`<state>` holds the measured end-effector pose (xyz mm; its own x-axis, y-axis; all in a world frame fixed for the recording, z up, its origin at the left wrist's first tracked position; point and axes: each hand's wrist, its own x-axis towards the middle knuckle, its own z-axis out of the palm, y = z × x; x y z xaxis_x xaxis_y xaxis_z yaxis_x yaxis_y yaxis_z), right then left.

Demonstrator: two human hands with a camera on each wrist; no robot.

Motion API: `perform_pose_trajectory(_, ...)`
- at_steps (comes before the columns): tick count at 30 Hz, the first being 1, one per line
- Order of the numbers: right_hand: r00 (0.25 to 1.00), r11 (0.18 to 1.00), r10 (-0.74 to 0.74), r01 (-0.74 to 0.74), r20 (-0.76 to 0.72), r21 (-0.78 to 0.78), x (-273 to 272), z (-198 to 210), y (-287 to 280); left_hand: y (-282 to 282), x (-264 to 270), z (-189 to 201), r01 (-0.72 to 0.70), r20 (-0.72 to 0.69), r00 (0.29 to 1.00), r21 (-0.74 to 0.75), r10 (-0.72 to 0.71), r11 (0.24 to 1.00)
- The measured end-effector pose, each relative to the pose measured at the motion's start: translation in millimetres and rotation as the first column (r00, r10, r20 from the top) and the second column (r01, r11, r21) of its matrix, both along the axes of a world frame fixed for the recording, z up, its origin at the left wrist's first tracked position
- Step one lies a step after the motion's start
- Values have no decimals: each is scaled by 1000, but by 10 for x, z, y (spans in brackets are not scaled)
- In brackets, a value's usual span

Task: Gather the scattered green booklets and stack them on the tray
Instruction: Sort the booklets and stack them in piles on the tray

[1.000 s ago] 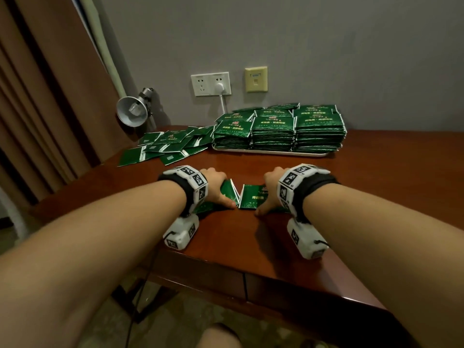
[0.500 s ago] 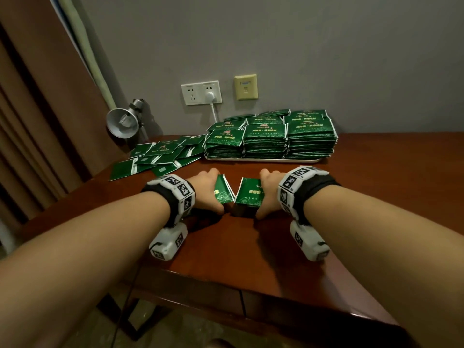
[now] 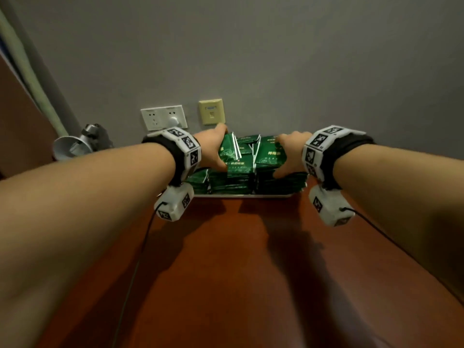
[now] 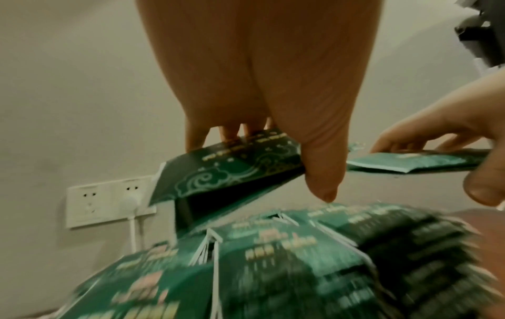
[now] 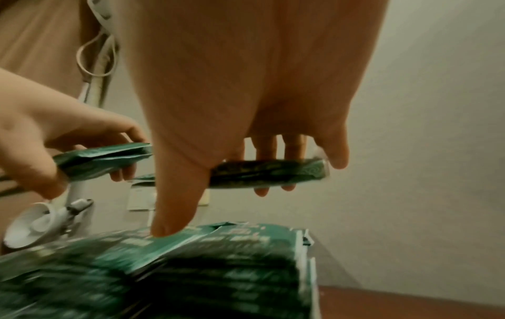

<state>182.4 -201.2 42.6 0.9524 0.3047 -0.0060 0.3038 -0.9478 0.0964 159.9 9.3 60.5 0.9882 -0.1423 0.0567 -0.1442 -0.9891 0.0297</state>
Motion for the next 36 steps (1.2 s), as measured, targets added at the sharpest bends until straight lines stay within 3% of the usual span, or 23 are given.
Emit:
perform_pose_trajectory(7,998,998,-60,60,13,-10,1068,224,-246,-154,1154,322,27,8,1000,96,-27,995)
perform_pose_trajectory(14,999,999,-4,3,-35,-42,1999,153,-133,-224,2036,83,30,-87,996,146,-18,989)
perform_pose_trajectory(19,997,996,5,-11,-71,-87,2292,41,-73,-320,2332,-86,42,-129,991,167,-20,985)
perform_pose_trajectory(23,996,996,-7,-1,-87,-91,2317,6,-75,-350,2386,-140,35,-187,982,161,-5,986)
perform_pose_trajectory(27,999,997,15,-17,-33,-74,2130,124,-72,-307,2203,-11,37,-151,988,194,-8,980)
perform_pose_trajectory(36,991,991,136,-136,-19,-15,1089,515,295,59,1056,299,-27,-115,992,244,56,969)
